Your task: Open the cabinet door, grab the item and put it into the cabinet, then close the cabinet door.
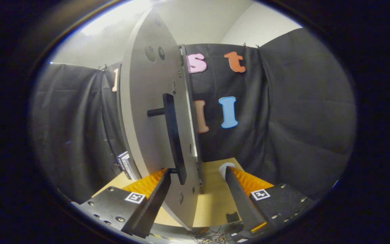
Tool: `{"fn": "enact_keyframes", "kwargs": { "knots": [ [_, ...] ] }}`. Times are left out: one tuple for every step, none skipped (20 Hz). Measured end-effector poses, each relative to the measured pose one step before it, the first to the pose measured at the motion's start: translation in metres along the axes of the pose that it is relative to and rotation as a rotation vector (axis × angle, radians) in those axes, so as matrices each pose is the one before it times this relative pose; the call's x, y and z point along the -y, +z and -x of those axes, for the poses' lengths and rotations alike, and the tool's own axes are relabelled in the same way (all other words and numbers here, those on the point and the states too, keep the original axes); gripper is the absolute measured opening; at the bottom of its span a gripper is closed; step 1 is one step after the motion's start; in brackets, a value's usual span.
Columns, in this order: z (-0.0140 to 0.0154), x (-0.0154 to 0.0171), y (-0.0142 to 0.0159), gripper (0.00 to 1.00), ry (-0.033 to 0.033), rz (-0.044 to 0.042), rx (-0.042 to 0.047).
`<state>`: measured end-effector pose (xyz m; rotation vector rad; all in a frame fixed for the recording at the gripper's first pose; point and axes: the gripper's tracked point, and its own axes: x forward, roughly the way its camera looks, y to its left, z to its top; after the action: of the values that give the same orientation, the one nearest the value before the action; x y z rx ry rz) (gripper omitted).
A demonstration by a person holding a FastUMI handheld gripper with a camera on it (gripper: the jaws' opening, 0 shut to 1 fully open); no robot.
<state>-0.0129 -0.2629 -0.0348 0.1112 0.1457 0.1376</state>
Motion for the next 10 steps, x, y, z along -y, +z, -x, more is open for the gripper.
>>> {"fn": "enact_keyframes", "kwargs": {
  "knots": [
    [-0.00302, -0.01064, -0.00203, 0.97, 0.03165, -0.01151, -0.00526],
    [-0.00325, -0.01211, -0.00396, 0.98, 0.03462, -0.01086, -0.00508],
    [-0.00609, -0.01154, -0.00136, 0.98, 0.03649, -0.01041, -0.00283],
    [-0.00437, -0.0124, -0.00186, 0.98, 0.03135, -0.00913, -0.00308],
    [-0.00563, -0.01017, -0.00144, 0.98, 0.02508, -0.00429, -0.00014],
    [-0.00568, -0.00925, -0.00113, 0.98, 0.01695, -0.00309, -0.00141],
    [-0.00528, -0.00929, -0.00127, 0.98, 0.013, 0.00527, 0.00086],
    [-0.00467, -0.00919, -0.00097, 0.98, 0.00847, 0.00674, -0.00116],
    [-0.00571, -0.00915, -0.00038, 0.98, 0.00713, 0.01198, 0.00296],
    [-0.00529, -0.0091, -0.00086, 0.98, 0.00653, 0.01844, 0.00147]
  ]
}}
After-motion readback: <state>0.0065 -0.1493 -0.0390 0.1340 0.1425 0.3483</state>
